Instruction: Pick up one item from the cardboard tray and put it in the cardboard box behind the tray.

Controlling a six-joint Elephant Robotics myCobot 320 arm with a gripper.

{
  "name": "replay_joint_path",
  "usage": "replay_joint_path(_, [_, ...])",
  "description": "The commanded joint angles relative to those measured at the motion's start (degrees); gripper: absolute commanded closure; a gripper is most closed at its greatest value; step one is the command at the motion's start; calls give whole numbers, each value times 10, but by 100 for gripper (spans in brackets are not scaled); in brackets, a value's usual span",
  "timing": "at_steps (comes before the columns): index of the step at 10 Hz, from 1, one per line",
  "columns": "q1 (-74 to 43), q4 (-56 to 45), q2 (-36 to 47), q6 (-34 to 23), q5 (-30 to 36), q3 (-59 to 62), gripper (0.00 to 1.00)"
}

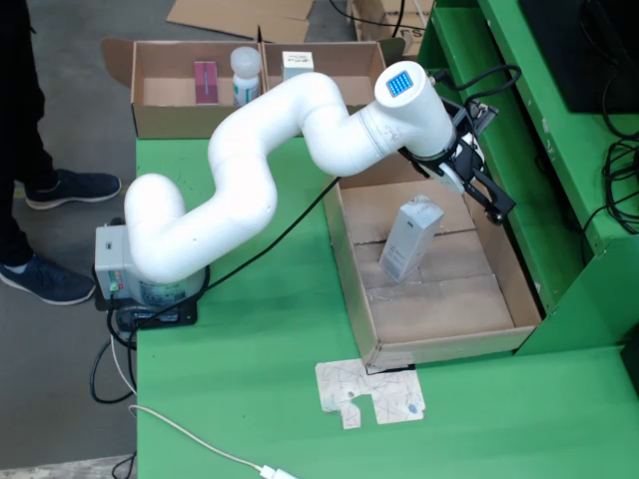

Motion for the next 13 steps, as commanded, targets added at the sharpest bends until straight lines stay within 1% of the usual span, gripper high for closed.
replay_joint_path(1, [-4,23,15,-12,-13,15,0])
replay_joint_path(4, [-12,-51,51,-19,13,15,0])
replay_joint_path(7, [-14,-60,52,-22,16,15,0])
replay_joint_path(10, [-7,-104,63,-14,20,15,0])
replay_joint_path(12, [-7,-104,63,-14,20,15,0])
replay_joint_path(13, [7,-130,71,-3,19,15,0])
